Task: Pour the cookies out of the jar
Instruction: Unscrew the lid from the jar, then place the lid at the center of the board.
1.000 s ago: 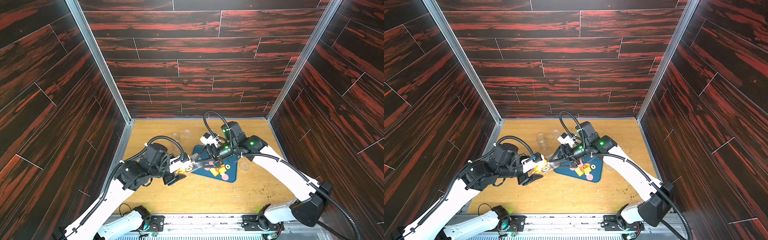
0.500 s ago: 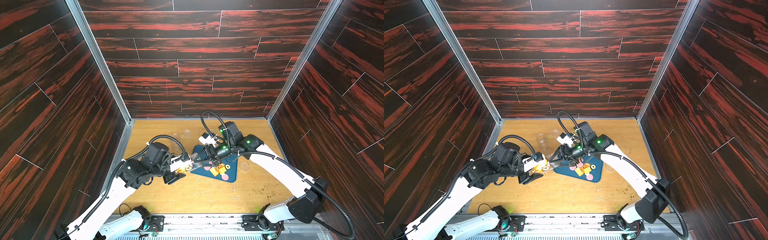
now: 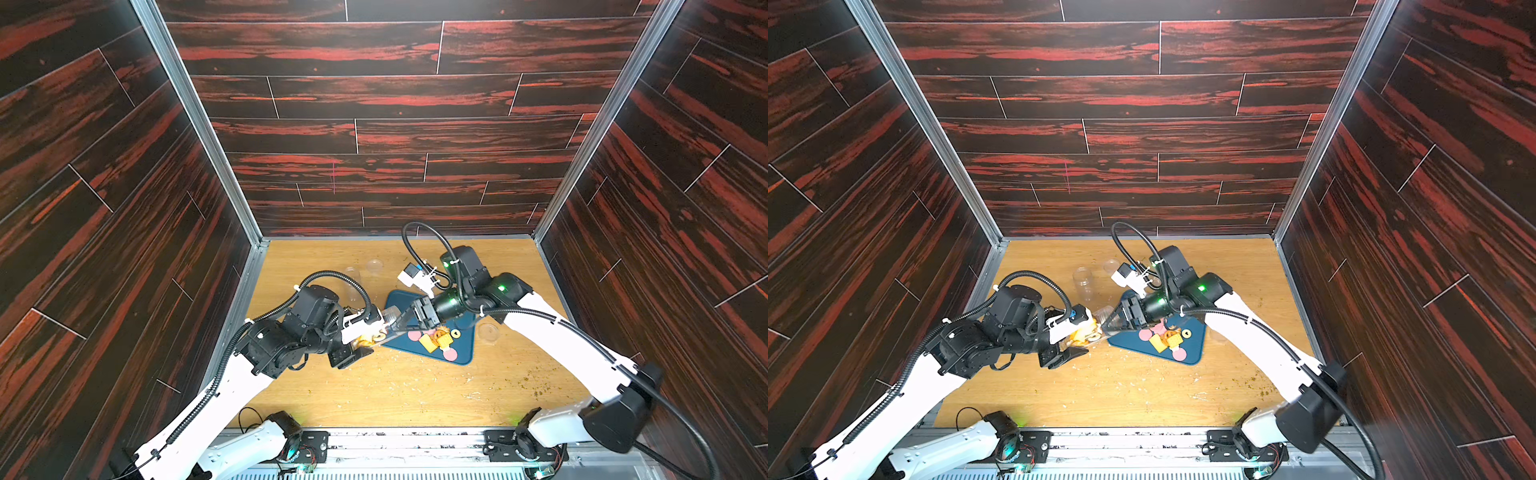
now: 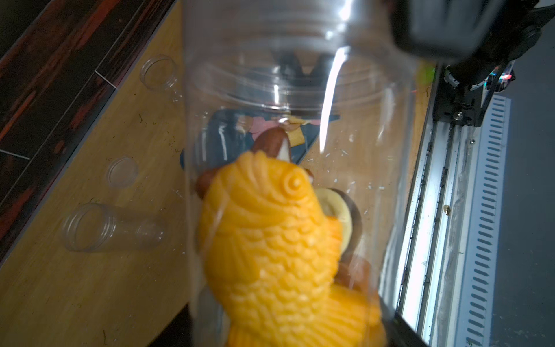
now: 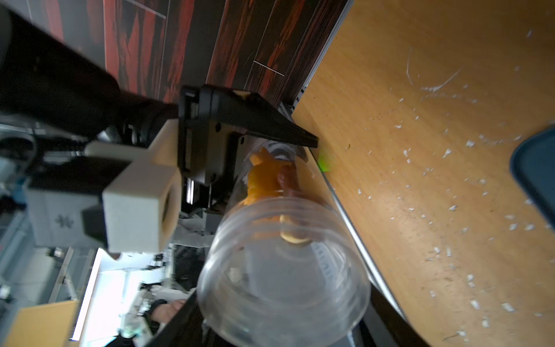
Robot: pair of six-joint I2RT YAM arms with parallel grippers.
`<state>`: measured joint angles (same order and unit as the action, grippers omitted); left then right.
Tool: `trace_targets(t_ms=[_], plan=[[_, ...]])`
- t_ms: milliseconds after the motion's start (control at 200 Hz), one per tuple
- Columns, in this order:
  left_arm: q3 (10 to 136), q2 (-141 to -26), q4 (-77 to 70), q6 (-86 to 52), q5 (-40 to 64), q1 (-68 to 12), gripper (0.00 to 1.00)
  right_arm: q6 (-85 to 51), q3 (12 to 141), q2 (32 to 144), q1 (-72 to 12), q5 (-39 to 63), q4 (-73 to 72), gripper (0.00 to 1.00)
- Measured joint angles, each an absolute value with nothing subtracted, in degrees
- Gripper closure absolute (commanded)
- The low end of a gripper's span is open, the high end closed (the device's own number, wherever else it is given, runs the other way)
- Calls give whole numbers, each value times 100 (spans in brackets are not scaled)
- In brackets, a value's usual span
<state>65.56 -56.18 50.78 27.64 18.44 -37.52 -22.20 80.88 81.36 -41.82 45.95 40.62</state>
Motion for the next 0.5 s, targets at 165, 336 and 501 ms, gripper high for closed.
trace_targets(t_ms=[165, 336, 501], plan=[[6488, -5618, 4978, 2808, 2005, -3769, 68, -1500, 7647, 7745, -4206, 4405, 3695, 34], [6460, -5618, 5048, 2808, 2060, -3782, 69, -668, 7242, 7308, -4195, 4097, 3374, 33], [6460, -5621, 5109, 2810, 2080, -3778, 68, -97, 7194, 7220, -4185, 3887, 3234, 32]])
